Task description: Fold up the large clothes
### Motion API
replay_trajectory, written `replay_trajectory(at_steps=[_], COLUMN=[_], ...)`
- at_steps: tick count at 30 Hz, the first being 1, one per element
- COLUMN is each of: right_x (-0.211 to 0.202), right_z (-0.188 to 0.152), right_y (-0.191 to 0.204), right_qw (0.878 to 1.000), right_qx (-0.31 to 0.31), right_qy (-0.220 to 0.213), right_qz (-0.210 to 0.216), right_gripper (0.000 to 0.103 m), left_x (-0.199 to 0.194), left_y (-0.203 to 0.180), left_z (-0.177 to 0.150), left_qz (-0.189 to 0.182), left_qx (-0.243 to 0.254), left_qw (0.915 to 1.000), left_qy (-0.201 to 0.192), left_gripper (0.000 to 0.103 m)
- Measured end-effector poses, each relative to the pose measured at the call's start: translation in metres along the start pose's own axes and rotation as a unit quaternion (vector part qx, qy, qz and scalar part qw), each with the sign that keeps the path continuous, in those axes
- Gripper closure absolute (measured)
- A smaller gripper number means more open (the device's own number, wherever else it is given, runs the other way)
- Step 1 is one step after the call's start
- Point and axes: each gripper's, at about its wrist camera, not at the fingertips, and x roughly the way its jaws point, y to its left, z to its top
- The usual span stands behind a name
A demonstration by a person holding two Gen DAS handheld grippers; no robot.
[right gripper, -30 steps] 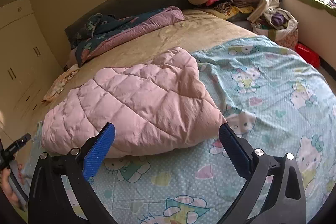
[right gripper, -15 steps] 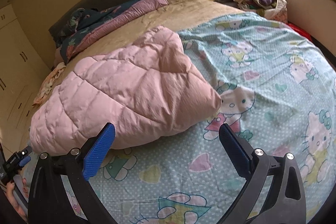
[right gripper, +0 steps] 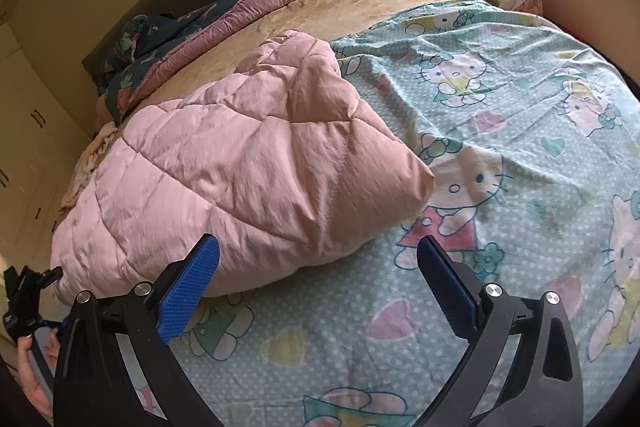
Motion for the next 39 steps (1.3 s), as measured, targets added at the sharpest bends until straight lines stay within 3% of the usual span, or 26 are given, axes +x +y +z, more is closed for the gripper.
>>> replay_trajectory(at_steps=[7, 13, 25, 31, 39], right_x=[0.02, 0.051, 0.082, 0.083, 0.068], right_z=[0.01, 0.017, 0.025, 0.028, 0.034], right_y=[-0.011, -0.024, -0.022, -0.017, 0.011], right_qw=[0.997, 0.987, 0.982, 0.982, 0.993], right_qx=[0.062, 0.137, 0.151, 0.135, 0.046], right_qy=[0.013, 0.028, -0.003, -0.008, -0.033], right_qz=[0.034, 0.081, 0.113, 0.136, 0.103], right_gripper=[0.004, 0.004, 0.006, 0.037, 0.058], left_x=[0.022, 0.032, 0.042, 0.037, 0.023], left_y=[-0.001, 0.003, -0.001, -0.008, -0.042], left_z=[0.014, 0.015, 0.018, 0.012, 0.01], left_qz=[0.016, 0.004, -0.015, -0.003, 0.033], left_qx=[-0.003, 0.003, 0.018, 0.027, 0.101], left_qw=[0.9999, 0.9999, 0.9992, 0.9986, 0.9913], left_qy=[-0.002, -0.011, -0.033, -0.045, -0.078], left_gripper=[0.008, 0.008, 0.008, 0.013, 0.047])
